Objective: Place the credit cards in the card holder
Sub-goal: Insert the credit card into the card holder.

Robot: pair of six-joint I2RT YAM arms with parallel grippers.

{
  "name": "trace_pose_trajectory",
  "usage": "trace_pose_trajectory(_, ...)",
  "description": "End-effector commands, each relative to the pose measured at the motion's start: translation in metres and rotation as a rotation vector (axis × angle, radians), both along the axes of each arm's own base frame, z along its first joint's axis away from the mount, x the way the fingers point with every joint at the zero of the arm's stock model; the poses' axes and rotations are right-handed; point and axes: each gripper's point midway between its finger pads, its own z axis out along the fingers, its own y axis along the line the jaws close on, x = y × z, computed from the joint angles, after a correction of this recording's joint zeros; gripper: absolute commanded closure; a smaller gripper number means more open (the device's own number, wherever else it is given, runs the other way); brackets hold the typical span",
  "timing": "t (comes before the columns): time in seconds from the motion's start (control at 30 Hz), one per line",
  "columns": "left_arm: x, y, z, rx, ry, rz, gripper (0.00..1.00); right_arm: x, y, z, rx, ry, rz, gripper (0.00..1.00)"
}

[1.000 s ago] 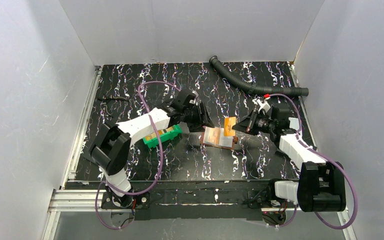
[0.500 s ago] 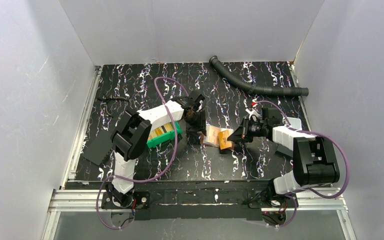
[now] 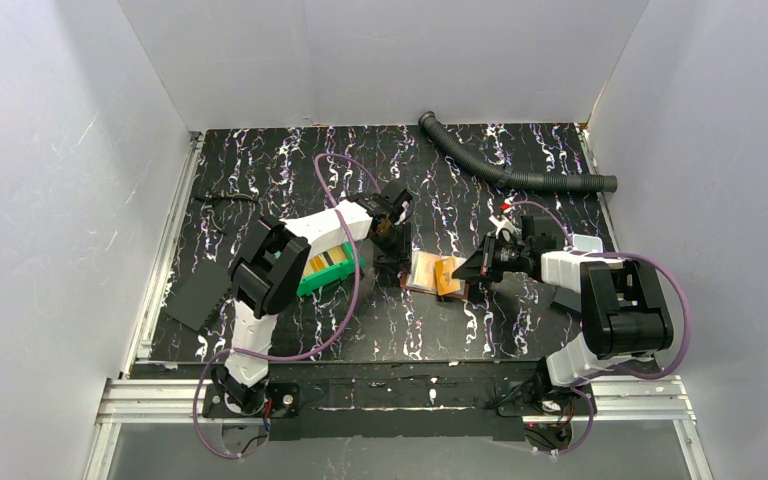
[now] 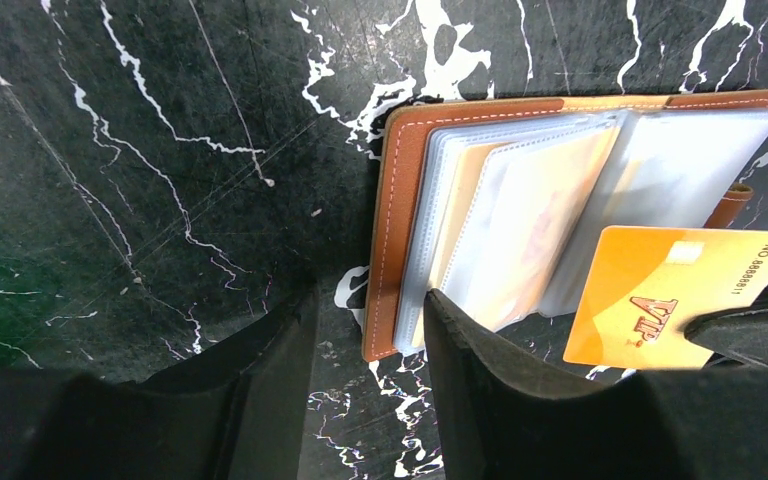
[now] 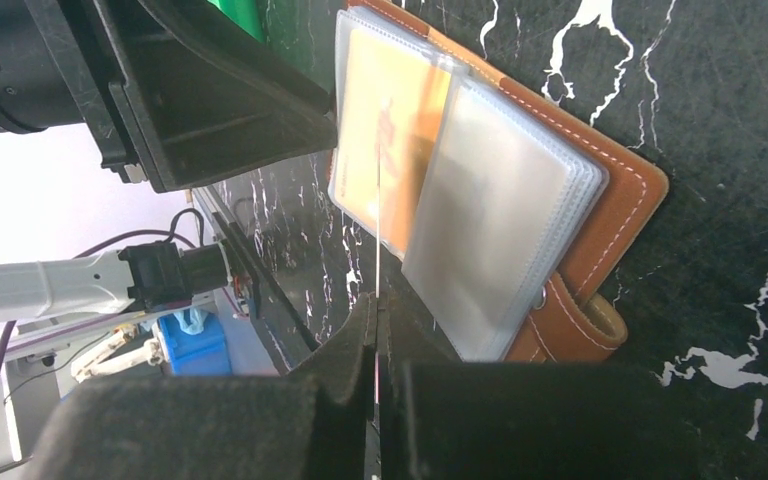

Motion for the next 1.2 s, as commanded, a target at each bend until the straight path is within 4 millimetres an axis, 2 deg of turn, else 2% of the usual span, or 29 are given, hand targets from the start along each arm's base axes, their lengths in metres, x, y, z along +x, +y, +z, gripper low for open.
trace_pose_trajectory(0.0, -0.004, 0.008, -0.008, 0.051, 0.015, 0.000, 0.59, 0.002, -0.001, -0.004, 0.001, -0.020, 0.000, 0.99)
trace_pose_trajectory(0.63, -0.009, 0.006, -0.005, 0.026, 0.020, -0.012, 0.57, 0.002, -0.002, -0.028, 0.011, 0.054, -0.009, 0.99)
trace_pose_trajectory(1.17, -0.013, 0.004, -0.009, 0.013, 0.037, -0.019, 0.58, 0.029, 0.005, -0.028, 0.082, -0.018, -0.068, 0.99)
